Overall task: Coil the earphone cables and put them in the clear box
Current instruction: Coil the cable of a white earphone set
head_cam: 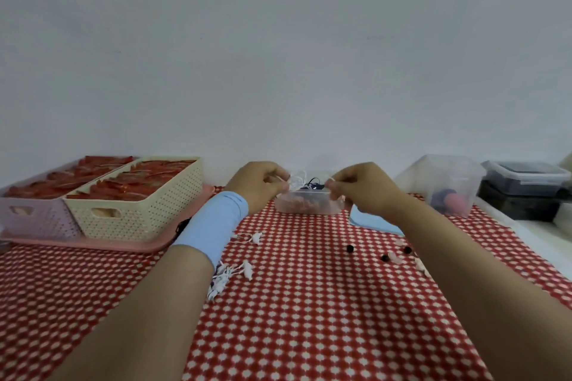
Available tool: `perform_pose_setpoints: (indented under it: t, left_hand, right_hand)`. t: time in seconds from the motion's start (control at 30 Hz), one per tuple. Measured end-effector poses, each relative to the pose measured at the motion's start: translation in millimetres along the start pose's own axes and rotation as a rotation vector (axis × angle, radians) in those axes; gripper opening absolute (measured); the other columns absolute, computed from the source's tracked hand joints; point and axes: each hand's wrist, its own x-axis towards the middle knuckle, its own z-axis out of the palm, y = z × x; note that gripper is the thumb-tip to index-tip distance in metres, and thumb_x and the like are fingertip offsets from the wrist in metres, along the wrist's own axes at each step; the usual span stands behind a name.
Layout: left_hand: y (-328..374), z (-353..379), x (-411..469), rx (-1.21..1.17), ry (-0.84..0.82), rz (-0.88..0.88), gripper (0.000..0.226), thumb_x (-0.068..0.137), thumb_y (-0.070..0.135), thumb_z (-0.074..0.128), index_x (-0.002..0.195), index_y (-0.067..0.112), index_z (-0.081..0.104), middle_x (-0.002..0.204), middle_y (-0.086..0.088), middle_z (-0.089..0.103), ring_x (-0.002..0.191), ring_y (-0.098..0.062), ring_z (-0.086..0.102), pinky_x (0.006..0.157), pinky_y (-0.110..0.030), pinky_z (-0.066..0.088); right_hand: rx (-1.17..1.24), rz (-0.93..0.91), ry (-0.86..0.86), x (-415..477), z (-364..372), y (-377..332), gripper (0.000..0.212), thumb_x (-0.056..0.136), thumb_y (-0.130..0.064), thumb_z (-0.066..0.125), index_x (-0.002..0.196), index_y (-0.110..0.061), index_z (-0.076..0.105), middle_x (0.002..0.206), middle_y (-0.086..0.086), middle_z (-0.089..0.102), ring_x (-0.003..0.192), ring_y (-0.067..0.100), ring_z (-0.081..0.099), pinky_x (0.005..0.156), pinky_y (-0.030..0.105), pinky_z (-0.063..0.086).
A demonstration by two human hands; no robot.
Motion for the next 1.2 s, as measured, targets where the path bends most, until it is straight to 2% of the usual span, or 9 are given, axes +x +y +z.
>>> perform_pose_setpoints:
  t: [0.17,0.4,0.57,0.63,0.73,0.87,0.97,1.07,1.2]
  left_hand:
    - [-3,12,49,0.066,0.044,-0.007,0.011,0.086,0.025,0.070,0.096,0.027,0.073,0.094,0.012,0.069,0.085,0.000,0.059,0.068,-0.009,0.038]
    - [-23,36,100,0.239,-0.008,-0.019,0.007,0.087,0.023,0.071,0.092,0.027,0.072,0.099,0.009,0.069,0.094,-0.011,0.064,0.087,-0.030,0.052]
    - [-40,48,123,0.340,-0.188,-0.043,0.014,0.092,0.026,0.066,0.103,0.027,0.074,0.108,0.008,0.070,0.093,-0.013,0.064,0.086,-0.029,0.051]
    - [-48,50,126,0.299,-0.101,-0.031,0.019,0.094,0.020,0.062,0.110,0.024,0.072,0.116,0.006,0.067,0.100,-0.014,0.063,0.089,-0.026,0.048]
    - [-56,50,128,0.265,-0.019,0.032,0.019,0.094,0.023,0.061,0.110,0.028,0.069,0.116,0.007,0.065,0.107,-0.013,0.060,0.095,-0.028,0.046]
    - [-54,49,121,0.430,-0.251,0.029,0.035,0.101,0.026,0.046,0.134,0.033,0.055,0.130,0.000,0.063,0.118,-0.021,0.056,0.102,-0.036,0.044]
    - [-49,42,114,0.457,-0.269,0.024,0.044,0.103,0.030,0.041,0.146,0.037,0.038,0.138,0.000,0.058,0.126,-0.024,0.052,0.107,-0.038,0.042]
    - [-44,27,101,0.337,-0.165,0.020,0.041,0.099,0.026,0.049,0.139,0.035,0.048,0.135,0.008,0.059,0.122,-0.017,0.054,0.107,-0.038,0.042]
    - [-38,4,70,0.316,-0.039,0.031,0.025,0.095,0.026,0.057,0.118,0.034,0.063,0.113,0.012,0.065,0.099,-0.010,0.059,0.094,-0.033,0.050]
  right_hand:
    - [-0.113,0.005,0.073,50,-7,-1,0.016,0.098,-0.024,0.064,0.096,-0.014,0.077,0.075,-0.005,0.069,0.056,0.009,0.054,0.050,0.017,0.040]
    - [-0.442,-0.028,-0.036,105,6,14,0.032,0.102,-0.009,0.046,0.118,-0.013,0.073,0.094,-0.004,0.072,0.060,0.002,0.049,0.052,0.013,0.034]
    - [-0.514,0.022,-0.132,137,22,35,0.033,0.100,-0.011,0.054,0.131,-0.014,0.066,0.124,0.007,0.069,0.106,0.021,0.065,0.088,0.028,0.052]
    - [-0.510,0.023,-0.139,142,24,39,0.042,0.098,-0.009,0.056,0.139,-0.016,0.058,0.124,0.005,0.067,0.111,0.021,0.063,0.093,0.028,0.050]
    - [-0.518,-0.041,-0.081,143,23,40,0.036,0.098,-0.011,0.055,0.131,-0.023,0.065,0.124,-0.001,0.068,0.112,0.018,0.062,0.096,0.030,0.050]
    - [-0.703,-0.054,-0.261,131,30,33,0.037,0.097,-0.016,0.051,0.118,-0.036,0.072,0.119,-0.013,0.071,0.101,0.013,0.061,0.081,0.028,0.049]
    - [-0.674,-0.069,-0.223,124,33,25,0.042,0.097,-0.010,0.047,0.129,-0.027,0.067,0.130,-0.006,0.067,0.109,0.017,0.061,0.091,0.031,0.050]
    - [-0.603,-0.127,-0.091,113,30,6,0.039,0.100,-0.010,0.046,0.130,-0.024,0.066,0.130,-0.005,0.067,0.117,0.017,0.061,0.100,0.034,0.050]
    - [-0.509,-0.196,-0.221,85,43,-30,0.032,0.097,-0.008,0.054,0.117,-0.023,0.073,0.118,-0.005,0.072,0.105,0.011,0.065,0.096,0.030,0.053]
